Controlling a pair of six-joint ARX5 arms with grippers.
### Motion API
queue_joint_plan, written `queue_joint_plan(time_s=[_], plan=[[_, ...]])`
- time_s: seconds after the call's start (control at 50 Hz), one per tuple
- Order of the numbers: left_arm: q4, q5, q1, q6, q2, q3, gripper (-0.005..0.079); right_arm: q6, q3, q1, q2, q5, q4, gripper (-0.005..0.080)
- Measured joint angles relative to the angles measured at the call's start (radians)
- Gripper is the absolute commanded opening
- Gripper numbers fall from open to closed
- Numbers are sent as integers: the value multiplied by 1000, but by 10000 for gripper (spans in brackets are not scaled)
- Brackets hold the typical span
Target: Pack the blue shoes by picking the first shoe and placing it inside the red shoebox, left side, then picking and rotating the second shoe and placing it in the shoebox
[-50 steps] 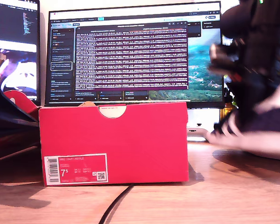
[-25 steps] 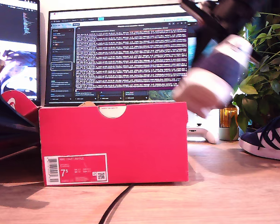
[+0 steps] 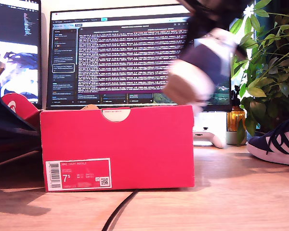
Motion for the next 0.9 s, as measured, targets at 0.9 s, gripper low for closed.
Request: queue_joint_plan(time_s=[0.9], plan=[[9, 32, 0, -22, 0, 0, -20, 68, 0, 100, 230, 96, 266, -13]])
